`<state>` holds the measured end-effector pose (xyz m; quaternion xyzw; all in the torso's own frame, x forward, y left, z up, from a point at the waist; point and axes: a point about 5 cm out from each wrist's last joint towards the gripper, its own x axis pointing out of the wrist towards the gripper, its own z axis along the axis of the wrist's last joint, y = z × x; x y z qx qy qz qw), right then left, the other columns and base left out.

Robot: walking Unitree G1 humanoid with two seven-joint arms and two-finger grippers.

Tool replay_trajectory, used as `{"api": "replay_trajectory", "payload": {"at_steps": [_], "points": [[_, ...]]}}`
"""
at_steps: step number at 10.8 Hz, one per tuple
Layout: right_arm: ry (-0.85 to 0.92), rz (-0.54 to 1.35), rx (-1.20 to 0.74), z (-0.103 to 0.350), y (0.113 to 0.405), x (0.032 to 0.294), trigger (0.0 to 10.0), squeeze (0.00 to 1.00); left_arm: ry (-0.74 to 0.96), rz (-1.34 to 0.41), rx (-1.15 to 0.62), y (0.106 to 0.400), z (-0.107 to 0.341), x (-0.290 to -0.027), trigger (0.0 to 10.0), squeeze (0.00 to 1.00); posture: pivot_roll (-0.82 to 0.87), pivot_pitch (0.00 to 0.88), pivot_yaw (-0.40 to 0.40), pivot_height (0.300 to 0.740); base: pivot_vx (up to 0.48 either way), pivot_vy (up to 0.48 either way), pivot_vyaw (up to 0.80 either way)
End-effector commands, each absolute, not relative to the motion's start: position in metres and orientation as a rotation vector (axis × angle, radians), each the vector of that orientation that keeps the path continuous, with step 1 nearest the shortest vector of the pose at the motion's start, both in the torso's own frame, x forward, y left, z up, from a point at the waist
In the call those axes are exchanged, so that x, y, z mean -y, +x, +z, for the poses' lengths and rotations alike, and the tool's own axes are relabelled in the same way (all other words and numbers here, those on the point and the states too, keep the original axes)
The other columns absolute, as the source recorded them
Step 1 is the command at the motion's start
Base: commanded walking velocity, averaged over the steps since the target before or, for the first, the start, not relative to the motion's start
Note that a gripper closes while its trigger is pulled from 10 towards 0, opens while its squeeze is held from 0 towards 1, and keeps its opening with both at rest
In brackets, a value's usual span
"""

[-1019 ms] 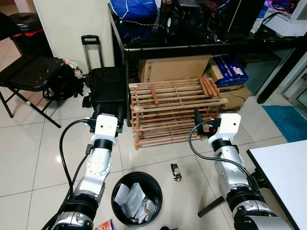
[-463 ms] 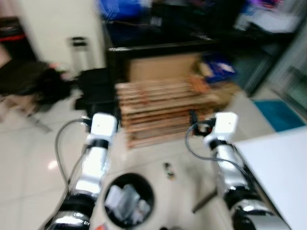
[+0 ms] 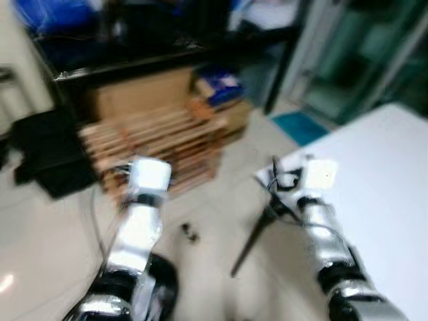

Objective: Picking trash to rubbish bin

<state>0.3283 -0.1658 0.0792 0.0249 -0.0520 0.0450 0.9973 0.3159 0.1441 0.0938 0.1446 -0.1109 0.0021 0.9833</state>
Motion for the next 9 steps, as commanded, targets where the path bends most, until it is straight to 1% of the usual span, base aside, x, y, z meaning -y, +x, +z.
{"api": "replay_trajectory", "payload": {"at_steps": [1, 9], "points": [[0.061, 0.101, 0.109, 0.0815, 0.3304, 0.1605, 10.0, 0.0, 0.3, 0.021, 0.232, 0.317, 0.0975, -0.1512, 10.0, 0.0, 0.03, 0.008, -0.05, 0.74, 0.0, 0.0, -0.8], [0.061, 0.102, 0.105, 0.0805, 0.3296, 0.1604, 10.0, 0.0, 0.296, 0.012, 0.231, 0.3164, 0.0974, -0.1491, 10.0, 0.0, 0.03, 0.014, -0.051, 0.74, 0.0, 0.0, -0.8]]}}
